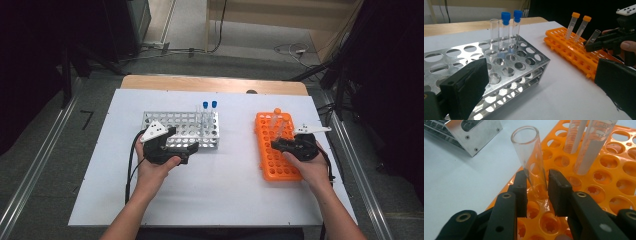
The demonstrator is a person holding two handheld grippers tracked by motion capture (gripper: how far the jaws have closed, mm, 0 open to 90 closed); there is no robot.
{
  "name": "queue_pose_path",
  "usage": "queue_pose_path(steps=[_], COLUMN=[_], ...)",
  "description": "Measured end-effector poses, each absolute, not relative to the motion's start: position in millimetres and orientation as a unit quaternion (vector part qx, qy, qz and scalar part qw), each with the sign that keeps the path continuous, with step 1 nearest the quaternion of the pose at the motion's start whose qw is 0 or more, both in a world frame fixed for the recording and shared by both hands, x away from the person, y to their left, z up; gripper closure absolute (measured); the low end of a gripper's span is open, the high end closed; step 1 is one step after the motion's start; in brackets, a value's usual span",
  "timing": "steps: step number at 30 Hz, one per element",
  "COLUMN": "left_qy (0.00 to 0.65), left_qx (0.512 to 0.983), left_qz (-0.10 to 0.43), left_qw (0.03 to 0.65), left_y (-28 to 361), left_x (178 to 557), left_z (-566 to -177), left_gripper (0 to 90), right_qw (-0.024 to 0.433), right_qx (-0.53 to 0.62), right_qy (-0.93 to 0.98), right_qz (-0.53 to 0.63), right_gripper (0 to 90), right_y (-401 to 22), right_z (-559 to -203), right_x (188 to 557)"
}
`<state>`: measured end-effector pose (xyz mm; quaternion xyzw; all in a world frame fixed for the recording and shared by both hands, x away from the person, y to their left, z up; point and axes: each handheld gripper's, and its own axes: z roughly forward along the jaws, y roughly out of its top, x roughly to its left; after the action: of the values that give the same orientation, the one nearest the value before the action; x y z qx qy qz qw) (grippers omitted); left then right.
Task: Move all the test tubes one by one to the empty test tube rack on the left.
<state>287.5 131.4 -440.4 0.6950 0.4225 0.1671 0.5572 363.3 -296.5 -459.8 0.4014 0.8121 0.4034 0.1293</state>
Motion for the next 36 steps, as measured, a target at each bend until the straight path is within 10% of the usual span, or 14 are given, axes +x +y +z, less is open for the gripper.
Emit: queue_pose_path(steps=[36], left_qy=[0.412], left_qx=[0.695], left_qz=[0.170], left_qw=[0.563], left_y=[127.6], left_x=[284.0], left_z=[-435.1], left_gripper=[0.1], right_qw=[0.189], right_qx=[0.394], right_qy=[0.780], right_qz=[0.447], right_gripper=[74.3], right_y=[-301.7], right_z=[-438.9], right_x=[347.3])
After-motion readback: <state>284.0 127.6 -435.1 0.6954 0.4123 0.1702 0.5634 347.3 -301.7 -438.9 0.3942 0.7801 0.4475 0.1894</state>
